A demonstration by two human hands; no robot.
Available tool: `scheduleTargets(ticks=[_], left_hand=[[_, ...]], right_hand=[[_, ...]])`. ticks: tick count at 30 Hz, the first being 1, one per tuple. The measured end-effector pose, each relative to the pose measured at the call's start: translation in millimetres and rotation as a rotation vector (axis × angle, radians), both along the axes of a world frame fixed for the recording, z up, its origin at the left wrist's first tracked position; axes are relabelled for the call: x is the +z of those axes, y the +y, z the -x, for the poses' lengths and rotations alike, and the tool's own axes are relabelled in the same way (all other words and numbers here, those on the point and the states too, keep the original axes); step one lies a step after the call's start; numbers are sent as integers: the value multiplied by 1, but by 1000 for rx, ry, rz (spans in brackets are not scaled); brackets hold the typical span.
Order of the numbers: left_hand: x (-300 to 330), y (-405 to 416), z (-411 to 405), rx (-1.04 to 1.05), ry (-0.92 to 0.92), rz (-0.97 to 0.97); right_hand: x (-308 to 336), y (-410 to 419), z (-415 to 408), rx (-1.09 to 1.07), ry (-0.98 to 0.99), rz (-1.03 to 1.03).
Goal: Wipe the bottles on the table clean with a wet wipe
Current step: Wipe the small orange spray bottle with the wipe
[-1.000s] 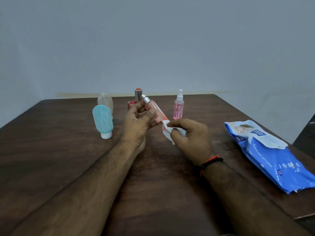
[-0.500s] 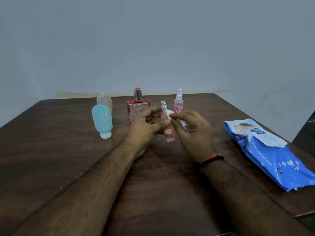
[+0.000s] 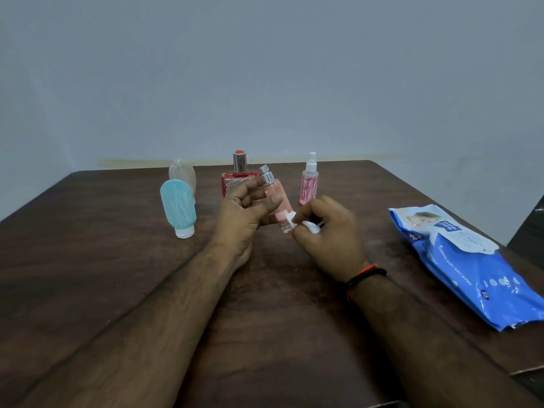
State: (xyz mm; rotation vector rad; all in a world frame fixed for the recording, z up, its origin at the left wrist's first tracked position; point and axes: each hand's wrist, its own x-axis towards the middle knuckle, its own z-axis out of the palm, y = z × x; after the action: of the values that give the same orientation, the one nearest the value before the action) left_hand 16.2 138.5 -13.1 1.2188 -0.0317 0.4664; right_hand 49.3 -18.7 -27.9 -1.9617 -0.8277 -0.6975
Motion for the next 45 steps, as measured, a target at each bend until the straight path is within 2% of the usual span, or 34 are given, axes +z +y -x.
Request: scheduleTargets(ticks=[7, 13, 21, 29, 35, 40, 45], left_hand=[[-6, -6, 1, -57, 31, -147], [-6, -4, 3, -50, 24, -140], [-7, -3, -2, 43, -17, -119], [-6, -10, 4, -14, 16, -230], [-6, -12, 4, -73, 63, -258], [-6, -18, 5, -47, 42, -443], [-3, -24, 11, 89, -96, -900]], right_hand=[[4, -3, -1, -36, -51, -139], [4, -2, 0, -1, -54, -113], [0, -1, 0, -38, 72, -12], [4, -3, -1, -39, -31, -176], [5, -5, -3, -31, -73, -177], [10, -5, 0, -2, -177, -268], [11, -6, 2, 31, -211, -303]])
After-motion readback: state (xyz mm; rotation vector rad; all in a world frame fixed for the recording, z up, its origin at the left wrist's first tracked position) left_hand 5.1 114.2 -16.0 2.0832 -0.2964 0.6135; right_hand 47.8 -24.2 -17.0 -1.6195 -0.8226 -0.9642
